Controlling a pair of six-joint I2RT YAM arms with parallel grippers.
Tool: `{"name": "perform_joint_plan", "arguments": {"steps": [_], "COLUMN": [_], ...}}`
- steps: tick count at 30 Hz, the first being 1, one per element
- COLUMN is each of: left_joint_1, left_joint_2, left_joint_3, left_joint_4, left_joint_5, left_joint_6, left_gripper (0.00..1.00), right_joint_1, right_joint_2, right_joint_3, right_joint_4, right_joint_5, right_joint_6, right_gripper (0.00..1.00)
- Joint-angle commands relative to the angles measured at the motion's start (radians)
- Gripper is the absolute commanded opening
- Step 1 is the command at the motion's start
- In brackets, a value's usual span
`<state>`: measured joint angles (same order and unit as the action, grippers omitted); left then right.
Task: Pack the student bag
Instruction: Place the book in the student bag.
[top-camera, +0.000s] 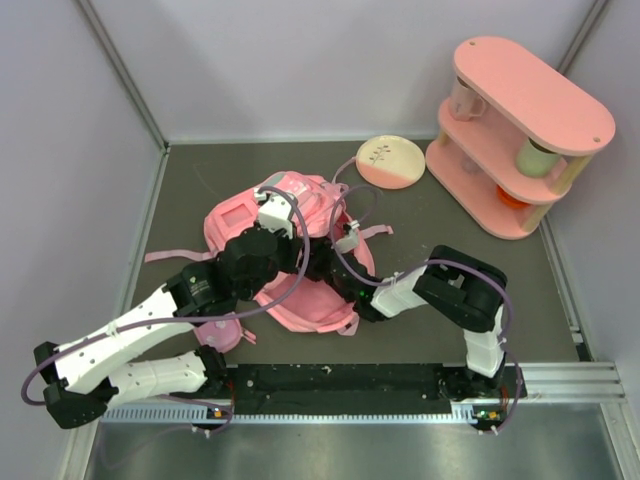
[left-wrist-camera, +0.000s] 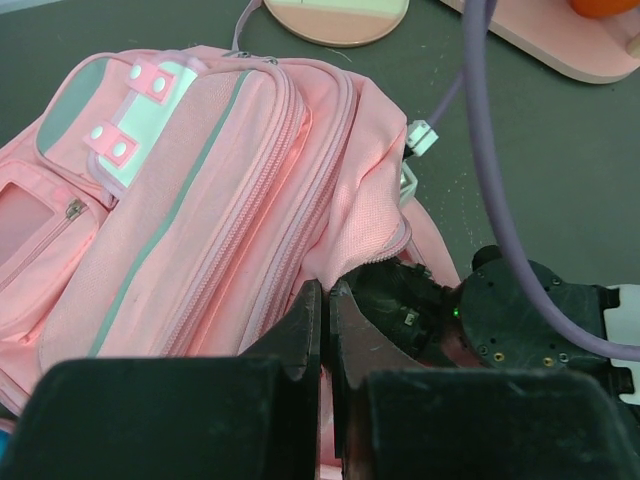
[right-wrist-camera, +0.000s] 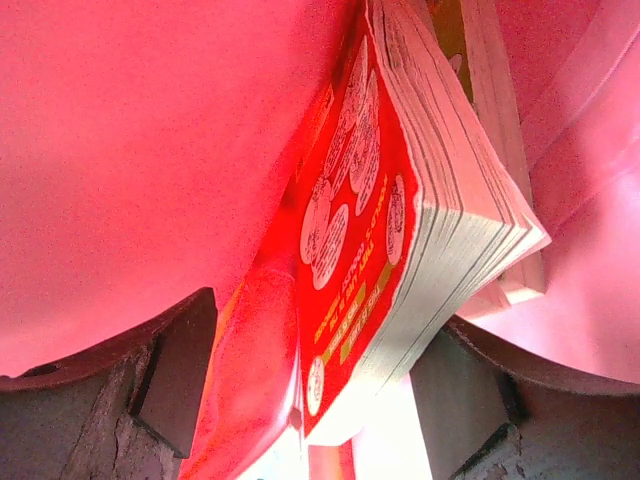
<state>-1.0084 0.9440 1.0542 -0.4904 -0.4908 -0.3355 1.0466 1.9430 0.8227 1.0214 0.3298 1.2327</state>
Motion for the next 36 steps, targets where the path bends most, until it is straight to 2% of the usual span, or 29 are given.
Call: {"name": "perform_joint_plan", "arguments": {"steps": [1,4,5,7,8,10,14,15,22,24,25,28,31,36], "left_joint_1": [0.002,0.004,0.004,0.004,0.004,0.004,0.004,0.004,0.004,0.004,0.005,0.004,0.005,0.005], "left_joint_2": [-0.048,-0.053,-0.053,-0.051,-0.051,-0.051,-0.059,-0.059,-0.068,-0.076,-0.080,-0.083,-0.085,-0.076], "left_joint_3": [0.001,-0.005,-0.008,-0.010,-0.010,-0.008,-0.011,-0.011,-0.006,-0.011,-0.013,-0.020,-0.023,-0.034], "left_joint_4": [0.113,0.122,0.124,0.124,0.121,0.119,0.121,0.122,0.102,0.101,0.099,0.095,0.088,0.105], "left_joint_5": [-0.034,-0.035,-0.035,-0.032,-0.029,-0.028,-0.026,-0.023,0.035,0.060,0.061,0.060,0.054,0.046], "left_joint_6": [-0.011,-0.011,-0.013,-0.011,-0.013,-0.013,-0.017,-0.020,-0.045,-0.049,-0.051,-0.056,-0.054,-0.046], "left_gripper": [0.00,0.00,0.00,0.00,0.00,0.00,0.00,0.00,0.00,0.00,0.00,0.00,0.00,0.00], "right_joint_1": [0.007,0.007,0.006,0.007,0.009,0.018,0.023,0.021,0.016,0.020,0.020,0.030,0.041,0.041], "right_joint_2": [-0.076,-0.081,-0.076,-0.065,-0.065,-0.079,-0.110,-0.110,-0.059,-0.033,-0.023,0.008,-0.007,-0.064], "right_joint_3": [-0.059,-0.060,-0.060,-0.056,-0.056,-0.069,-0.073,-0.068,0.101,0.165,0.177,0.175,0.107,-0.014], "right_joint_4": [-0.044,-0.047,-0.037,-0.035,-0.037,-0.040,-0.095,-0.092,-0.135,-0.173,-0.179,-0.167,-0.170,-0.149], "right_joint_5": [0.047,0.035,0.029,0.014,0.015,0.047,0.078,0.081,0.104,0.095,0.084,0.060,0.054,0.049], "right_joint_6": [-0.016,-0.022,-0.021,-0.007,-0.004,-0.006,0.017,0.019,0.002,0.007,0.013,0.017,0.017,-0.018], "right_gripper": [0.73,0.56,0.43,0.29,0.19,0.17,0.01,0.00,0.03,0.16,0.32,0.53,0.63,0.65]}}
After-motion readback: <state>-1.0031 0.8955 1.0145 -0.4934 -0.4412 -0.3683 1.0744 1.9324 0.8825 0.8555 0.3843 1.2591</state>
